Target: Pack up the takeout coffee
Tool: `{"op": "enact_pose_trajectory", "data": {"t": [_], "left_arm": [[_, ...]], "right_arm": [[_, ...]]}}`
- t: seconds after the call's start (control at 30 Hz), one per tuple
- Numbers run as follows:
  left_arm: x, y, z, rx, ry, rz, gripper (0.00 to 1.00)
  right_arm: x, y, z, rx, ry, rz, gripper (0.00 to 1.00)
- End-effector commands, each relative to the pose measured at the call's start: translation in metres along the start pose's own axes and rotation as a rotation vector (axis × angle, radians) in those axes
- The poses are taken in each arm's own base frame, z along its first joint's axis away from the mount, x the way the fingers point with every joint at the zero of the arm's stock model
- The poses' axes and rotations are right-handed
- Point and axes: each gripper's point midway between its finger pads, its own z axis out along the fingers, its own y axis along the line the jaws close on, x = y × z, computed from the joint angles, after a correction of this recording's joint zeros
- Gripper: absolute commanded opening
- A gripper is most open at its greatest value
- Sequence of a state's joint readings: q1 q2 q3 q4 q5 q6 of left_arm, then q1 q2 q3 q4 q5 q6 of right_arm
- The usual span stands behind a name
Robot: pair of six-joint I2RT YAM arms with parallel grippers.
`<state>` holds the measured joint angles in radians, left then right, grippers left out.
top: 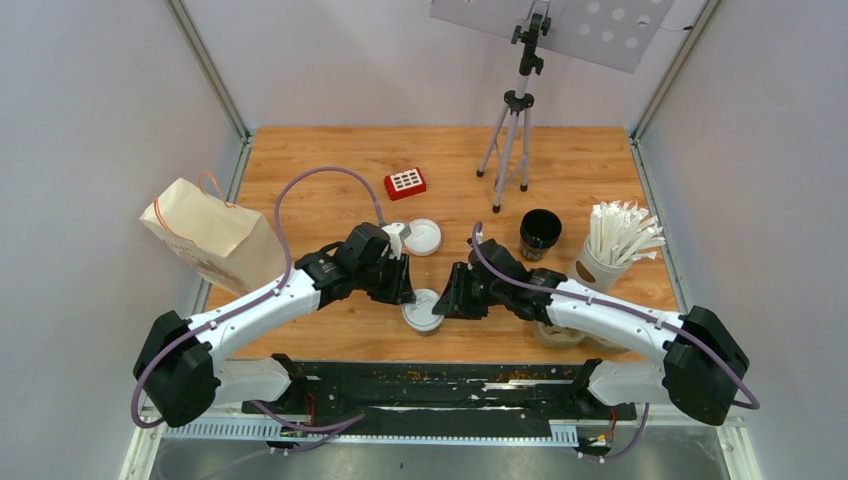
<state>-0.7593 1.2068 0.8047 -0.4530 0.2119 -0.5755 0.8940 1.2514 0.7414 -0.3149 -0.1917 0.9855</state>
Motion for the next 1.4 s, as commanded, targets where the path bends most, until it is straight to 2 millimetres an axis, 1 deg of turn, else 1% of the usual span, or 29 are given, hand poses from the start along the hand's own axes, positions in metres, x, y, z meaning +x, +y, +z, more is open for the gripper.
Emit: {"op": "enact_pose_trajectory", "data": {"t": [0.0, 0.17, 0.2, 0.3, 0.53, 0.63, 0.77, 0.93, 1.03, 1.17, 1.27, 1.33, 1.37], "left_arm": [[0.004, -0.006, -0.003, 0.025, 0.011, -0.045, 0.35], [0.006, -0.009, -0.002, 0.036, 0.016, -0.072, 0.36], [0.006, -0.010, -0.003, 0.042, 0.012, -0.078, 0.38], [0.007, -0.013, -0.005, 0.057, 0.008, -0.097, 0.40], [0.016, -0.006, -0.008, 0.042, 0.000, -0.126, 0.42], [0.016, -0.007, -0.008, 0.053, -0.003, -0.133, 0.42], [0.012, -0.012, -0.010, 0.065, -0.013, -0.132, 0.49], [0.004, -0.015, -0.016, 0.065, -0.033, -0.125, 0.53], [0.001, -0.014, -0.020, 0.050, -0.042, -0.116, 0.55], [-0.007, -0.017, -0.024, 0.053, -0.069, -0.099, 0.56], [-0.016, -0.024, -0.029, 0.091, -0.106, -0.107, 0.57], [-0.021, -0.024, -0.032, 0.096, -0.124, -0.111, 0.57], [-0.022, -0.023, -0.033, 0.092, -0.126, -0.111, 0.57]], "right_arm": [[-0.022, 0.009, -0.002, -0.006, -0.055, -0.078, 0.32], [-0.028, 0.005, 0.002, 0.019, -0.046, -0.134, 0.32], [-0.029, 0.003, 0.004, 0.031, -0.042, -0.139, 0.33], [-0.030, -0.001, 0.007, 0.052, -0.034, -0.154, 0.36], [-0.037, -0.004, 0.007, 0.065, -0.030, -0.203, 0.41], [-0.041, -0.006, 0.007, 0.070, -0.020, -0.204, 0.46], [-0.047, -0.005, 0.001, 0.088, -0.030, -0.233, 0.50], [-0.057, -0.001, -0.013, 0.118, -0.050, -0.282, 0.51], [-0.056, 0.012, -0.021, 0.069, -0.049, -0.303, 0.47], [-0.048, 0.033, -0.027, -0.058, -0.033, -0.318, 0.33], [-0.037, 0.045, -0.025, -0.154, 0.005, -0.314, 0.19], [-0.029, 0.049, -0.021, -0.192, 0.034, -0.312, 0.12], [-0.026, 0.050, -0.019, -0.205, 0.049, -0.314, 0.11]]}}
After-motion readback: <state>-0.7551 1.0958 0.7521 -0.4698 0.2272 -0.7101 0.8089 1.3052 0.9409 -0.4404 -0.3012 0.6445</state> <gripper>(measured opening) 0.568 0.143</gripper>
